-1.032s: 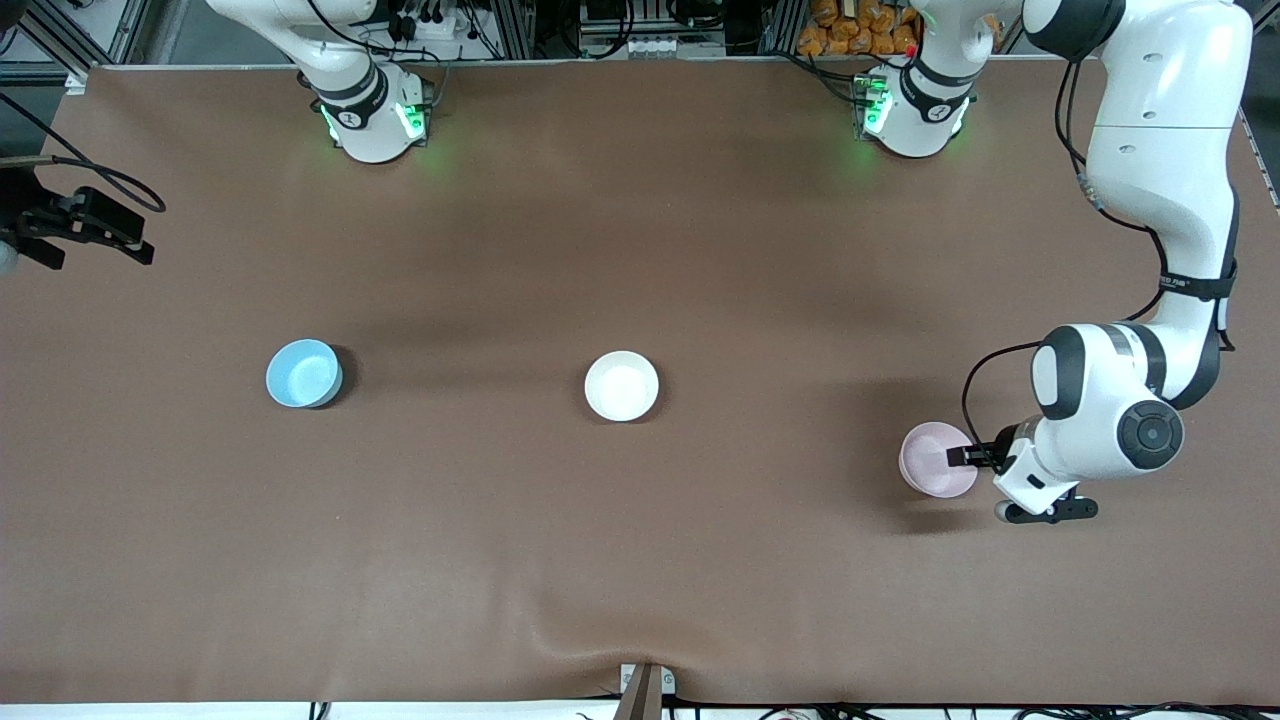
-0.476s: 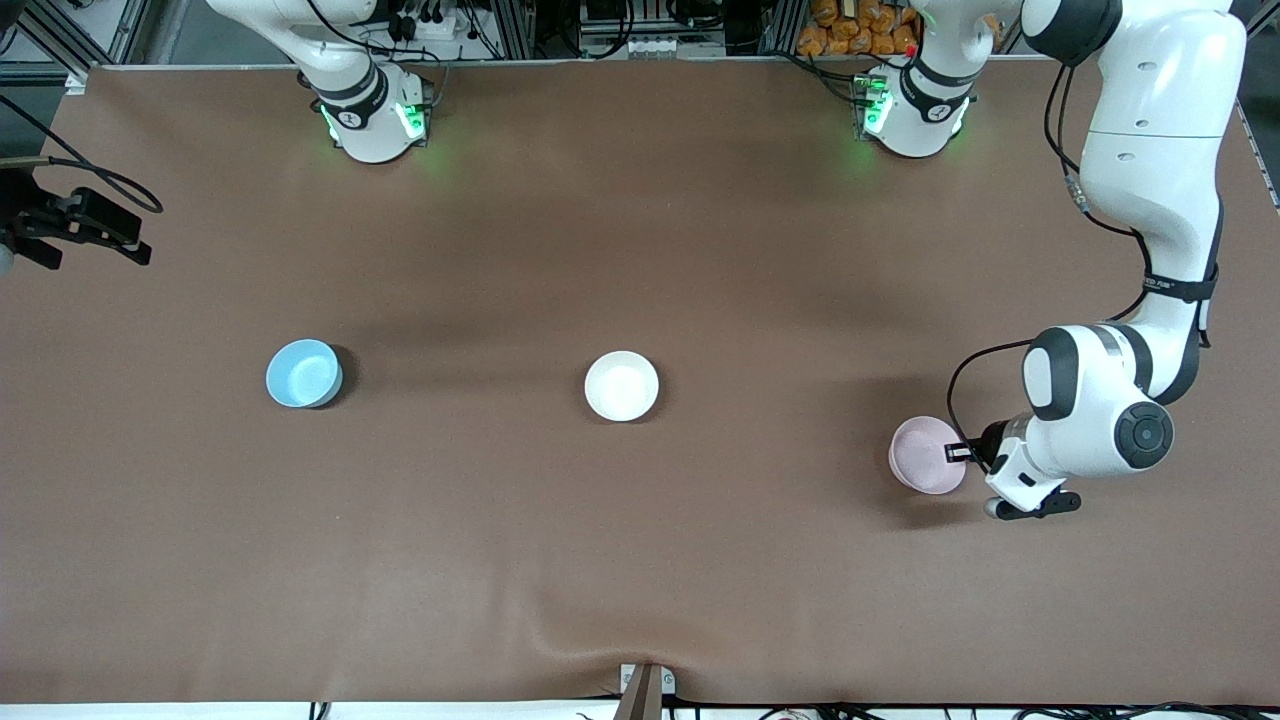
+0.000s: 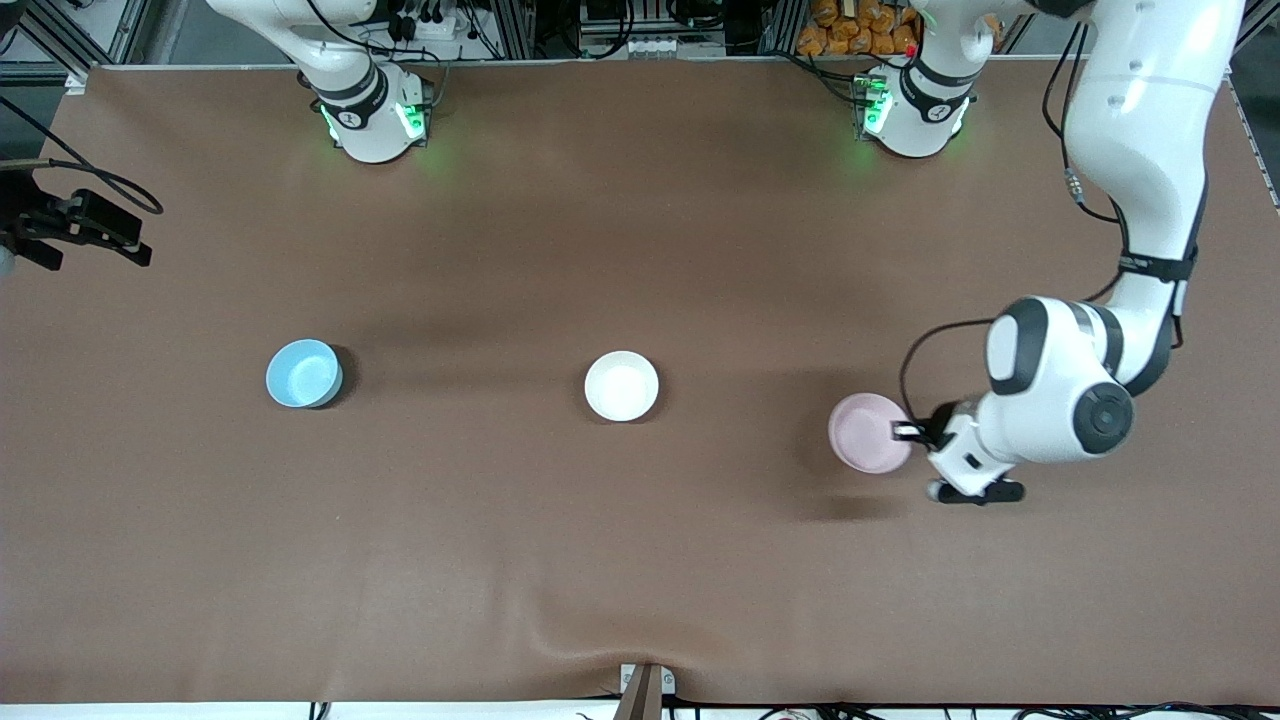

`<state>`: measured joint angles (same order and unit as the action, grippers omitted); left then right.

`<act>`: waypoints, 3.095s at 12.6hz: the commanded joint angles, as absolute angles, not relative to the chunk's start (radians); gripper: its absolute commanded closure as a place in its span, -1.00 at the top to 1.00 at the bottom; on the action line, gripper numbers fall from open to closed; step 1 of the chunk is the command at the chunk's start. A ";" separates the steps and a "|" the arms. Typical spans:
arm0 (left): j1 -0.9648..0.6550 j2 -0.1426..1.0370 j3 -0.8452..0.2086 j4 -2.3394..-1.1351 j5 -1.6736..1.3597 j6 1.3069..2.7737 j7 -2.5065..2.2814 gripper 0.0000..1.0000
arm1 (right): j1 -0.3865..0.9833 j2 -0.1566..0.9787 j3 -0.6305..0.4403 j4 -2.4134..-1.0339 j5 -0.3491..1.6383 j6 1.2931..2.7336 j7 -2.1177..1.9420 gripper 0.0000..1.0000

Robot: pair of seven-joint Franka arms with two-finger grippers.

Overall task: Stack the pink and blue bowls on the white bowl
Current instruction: 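Carry the pink bowl with the left gripper onto the white bowl, then release the pink bowl while the right gripper reaches the blue bowl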

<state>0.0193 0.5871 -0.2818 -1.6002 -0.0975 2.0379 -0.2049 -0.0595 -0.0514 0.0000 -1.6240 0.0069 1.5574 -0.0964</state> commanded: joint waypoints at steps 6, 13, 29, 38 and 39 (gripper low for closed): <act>-0.234 0.603 -0.396 -1.528 -0.078 2.043 -0.722 -1.00 | -0.077 -0.041 0.008 -1.605 0.005 1.549 -0.092 1.00; -0.437 0.699 -0.302 -1.500 -0.071 2.210 -0.818 -1.00 | -0.083 -0.032 0.008 -1.606 0.006 1.549 -0.091 1.00; -0.471 0.799 -0.301 -1.461 -0.066 2.329 -0.801 -1.00 | -0.210 0.271 0.008 -1.753 0.014 1.829 -0.230 1.00; -0.431 0.686 -0.284 -1.459 0.047 2.281 -0.811 1.00 | -0.282 0.334 0.012 -2.092 0.102 2.271 -0.317 1.00; -0.392 0.636 -0.284 -1.459 0.064 2.231 -0.810 1.00 | -0.282 0.337 0.011 -2.124 0.132 2.340 -0.327 0.87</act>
<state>-0.4505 0.7446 -0.2917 -1.4374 0.0112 2.3151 -0.7962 -0.2535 0.3441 -0.0049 -2.0399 0.0751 2.2276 -0.2730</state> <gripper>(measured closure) 0.229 0.004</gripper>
